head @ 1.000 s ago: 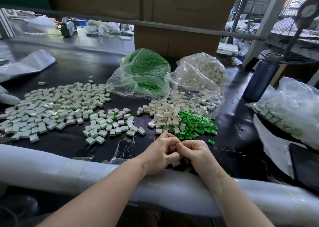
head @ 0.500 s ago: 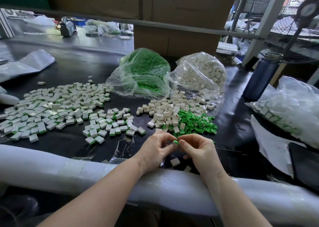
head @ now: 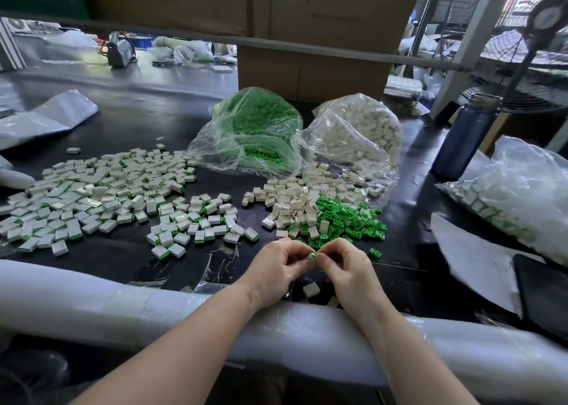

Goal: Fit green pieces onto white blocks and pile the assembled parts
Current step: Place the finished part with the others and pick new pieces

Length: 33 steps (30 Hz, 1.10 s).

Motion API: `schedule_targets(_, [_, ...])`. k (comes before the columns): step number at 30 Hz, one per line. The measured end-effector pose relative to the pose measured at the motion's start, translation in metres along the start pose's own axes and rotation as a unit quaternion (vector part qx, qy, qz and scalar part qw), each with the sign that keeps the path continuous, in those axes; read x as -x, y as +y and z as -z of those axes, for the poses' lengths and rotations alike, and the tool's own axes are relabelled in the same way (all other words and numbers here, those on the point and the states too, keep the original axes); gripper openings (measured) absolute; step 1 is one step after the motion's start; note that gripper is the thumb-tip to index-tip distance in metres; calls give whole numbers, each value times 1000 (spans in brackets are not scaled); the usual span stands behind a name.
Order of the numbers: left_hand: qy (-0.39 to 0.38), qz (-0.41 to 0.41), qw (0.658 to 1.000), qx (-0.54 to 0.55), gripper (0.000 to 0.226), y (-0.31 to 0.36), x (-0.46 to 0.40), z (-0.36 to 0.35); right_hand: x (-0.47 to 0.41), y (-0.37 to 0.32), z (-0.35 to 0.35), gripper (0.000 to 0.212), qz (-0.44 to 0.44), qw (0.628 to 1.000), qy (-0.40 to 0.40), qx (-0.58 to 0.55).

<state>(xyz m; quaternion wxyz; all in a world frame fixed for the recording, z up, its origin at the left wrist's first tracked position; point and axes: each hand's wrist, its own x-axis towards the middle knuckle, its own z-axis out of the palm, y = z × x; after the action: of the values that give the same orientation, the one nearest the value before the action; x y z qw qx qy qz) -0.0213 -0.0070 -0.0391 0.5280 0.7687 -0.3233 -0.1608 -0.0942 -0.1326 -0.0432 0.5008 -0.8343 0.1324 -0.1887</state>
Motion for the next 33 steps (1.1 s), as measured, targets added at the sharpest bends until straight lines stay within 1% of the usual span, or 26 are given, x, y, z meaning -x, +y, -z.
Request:
schedule_targets(2, [22,-1,1000,-7,12,-2,0,0,0,-1,1,16,-1,1000,7,-9])
schedule_targets(4, [66,8,998,-6,18,-4,0,1,0,-1,3,16,0,999,40,-25])
schedule_targets(6, [143,31,989,-18,23,-7,-1,4,0,0,5,18,-10,996,77,-45])
schedule_targets(8, [226,40,972,-54,24,-9,-2,6,0,2,7,19,-24,993,111,-44])
schedule_targets(10, [263,40,961,-77,27,-10,-4,7,-1,4,8,20,-42,988,144,-36])
schedule_targets(13, [249,47,960,-123,37,-9,-4,6,-2,8,8,17,-65,982,171,-36])
schedule_targets(15, [229,70,958,-157,44,-11,-5,5,-3,9,8,17,-78,980,178,-33])
schedule_targets(18, [208,114,948,-213,47,-12,-6,4,-3,10,8,16,-91,979,181,-15])
schedule_targets(21, [190,132,934,-272,49,-10,-8,2,-5,13,8,14,-106,979,172,8])
schedule_targets(25, [134,131,919,-348,55,-12,-10,-2,-7,14,5,11,-106,983,134,71])
schedule_targets(28, [108,114,908,-388,52,-13,-10,-4,-7,11,1,23,-79,982,90,145])
schedule_targets(30, [113,98,910,-386,48,-13,-9,-4,-6,9,-1,33,-66,979,60,182])
schedule_targets(33, [133,59,920,-363,38,-14,-7,-4,-7,7,-1,37,-65,967,25,245])
